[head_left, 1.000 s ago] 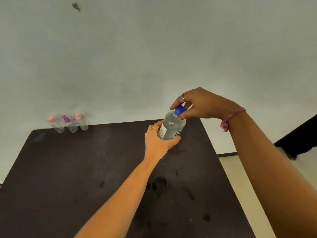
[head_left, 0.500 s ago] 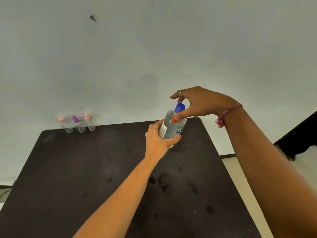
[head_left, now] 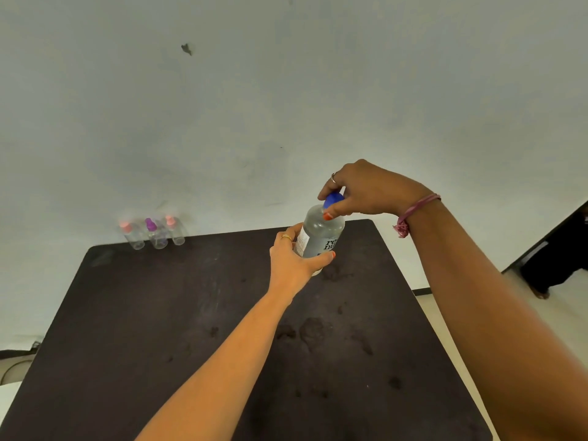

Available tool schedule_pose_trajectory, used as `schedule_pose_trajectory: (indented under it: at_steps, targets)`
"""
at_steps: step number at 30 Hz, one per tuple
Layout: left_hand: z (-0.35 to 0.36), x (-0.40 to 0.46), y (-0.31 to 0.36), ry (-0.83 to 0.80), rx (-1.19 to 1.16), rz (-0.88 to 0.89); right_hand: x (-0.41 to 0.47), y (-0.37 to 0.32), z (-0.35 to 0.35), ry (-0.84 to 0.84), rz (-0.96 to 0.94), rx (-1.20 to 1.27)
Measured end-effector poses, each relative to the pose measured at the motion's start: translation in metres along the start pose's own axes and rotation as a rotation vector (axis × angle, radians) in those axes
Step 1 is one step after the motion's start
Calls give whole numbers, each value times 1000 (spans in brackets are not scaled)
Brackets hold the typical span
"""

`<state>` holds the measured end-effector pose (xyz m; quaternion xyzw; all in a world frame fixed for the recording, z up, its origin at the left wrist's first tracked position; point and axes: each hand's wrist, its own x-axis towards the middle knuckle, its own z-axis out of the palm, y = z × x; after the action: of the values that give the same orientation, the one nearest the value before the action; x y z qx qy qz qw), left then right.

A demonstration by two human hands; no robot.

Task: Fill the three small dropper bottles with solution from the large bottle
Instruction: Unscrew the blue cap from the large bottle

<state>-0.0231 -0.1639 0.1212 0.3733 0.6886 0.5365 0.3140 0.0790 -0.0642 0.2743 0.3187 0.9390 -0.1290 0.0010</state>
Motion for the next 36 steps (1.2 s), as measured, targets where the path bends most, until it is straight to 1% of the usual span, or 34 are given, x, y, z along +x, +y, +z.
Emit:
schedule_pose_trajectory:
  at_steps: [2, 4, 8, 11, 14, 17, 20, 23, 25, 31, 36]
  targets:
    - [-2, -3, 0, -3, -10, -19, -5, 0, -3, 30, -12, 29]
    - [-4, -5, -3, -4, -11, -26, -12, 3, -5, 84, -7, 110]
    - [-8, -10, -11, -2, -6, -45, -27, 14, 8, 200, 57, 413]
    - [-11, -14, -19, -15, -14, -56, -37, 24, 38, 261, 102, 658]
    - [-13, -17, -29, -34, -22, -64, -46, 33, 77, 371, 166, 849]
    - [-11, -18, -40, -63, 11, -83, -52, 41, 122, 481, 282, 937]
    - [-6, -19, -53, -104, 43, -111, -59, 48, 167, 525, 398, 903]
    - [2, -21, -63, -156, 64, -130, -71, 55, 208, 533, 492, 910]
    - [8, -24, -69, -201, 80, -134, -78, 61, 230, 510, 550, 912]
    - [28, -30, -87, -317, 195, -81, -97, 80, 288, 377, 685, 849]
    - [41, -35, -111, -352, 223, -152, -104, 85, 315, 210, 721, 793]
